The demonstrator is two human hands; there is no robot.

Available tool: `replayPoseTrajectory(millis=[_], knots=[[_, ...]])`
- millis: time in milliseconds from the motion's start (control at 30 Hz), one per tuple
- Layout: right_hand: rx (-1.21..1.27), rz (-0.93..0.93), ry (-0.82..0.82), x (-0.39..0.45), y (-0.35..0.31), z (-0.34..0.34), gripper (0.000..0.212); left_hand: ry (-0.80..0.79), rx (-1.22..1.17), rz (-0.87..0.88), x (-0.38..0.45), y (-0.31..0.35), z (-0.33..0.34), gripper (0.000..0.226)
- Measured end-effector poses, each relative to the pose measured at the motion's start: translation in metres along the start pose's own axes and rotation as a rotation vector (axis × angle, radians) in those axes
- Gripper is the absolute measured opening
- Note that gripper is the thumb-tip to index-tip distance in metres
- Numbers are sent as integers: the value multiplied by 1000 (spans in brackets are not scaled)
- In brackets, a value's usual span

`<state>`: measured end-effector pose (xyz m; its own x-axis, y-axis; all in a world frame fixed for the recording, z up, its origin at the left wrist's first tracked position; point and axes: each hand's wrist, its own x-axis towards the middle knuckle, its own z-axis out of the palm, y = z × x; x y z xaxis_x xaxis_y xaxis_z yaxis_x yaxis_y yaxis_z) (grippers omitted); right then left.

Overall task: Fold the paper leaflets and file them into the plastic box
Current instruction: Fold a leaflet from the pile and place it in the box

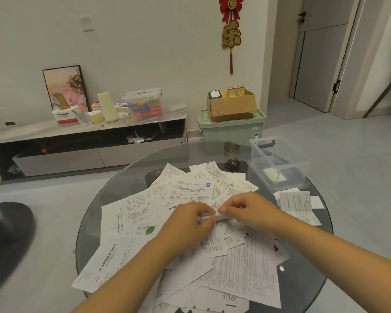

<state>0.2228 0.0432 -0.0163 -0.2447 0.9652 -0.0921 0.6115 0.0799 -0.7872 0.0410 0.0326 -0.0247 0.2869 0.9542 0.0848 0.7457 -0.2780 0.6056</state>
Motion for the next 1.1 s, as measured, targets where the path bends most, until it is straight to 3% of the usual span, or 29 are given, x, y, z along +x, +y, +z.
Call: replayPoseTrajectory(millis=[133,300,400,500,767,900,1100], knots=[[-81,6,-67,-1,1,2,36,25,14,-8,1,2,2,16],[-171,35,-1,8,5,11,29,35,65,-35,4,1,9,15],[-235,21,78,10,5,17,18,12,144,-38,7,-1,11,32],[-306,-7,138,12,4,23,26,10,200,-28,9,-3,13,45],[-555,-51,132,14,4,26,38,-88,322,-73,16,-1,10,42],[-535,-78,115,13,4,28,34,-88,311,-94,16,3,11,43],[-303,-38,185,7,2,19,13,54,62,-104,17,10,11,31]])
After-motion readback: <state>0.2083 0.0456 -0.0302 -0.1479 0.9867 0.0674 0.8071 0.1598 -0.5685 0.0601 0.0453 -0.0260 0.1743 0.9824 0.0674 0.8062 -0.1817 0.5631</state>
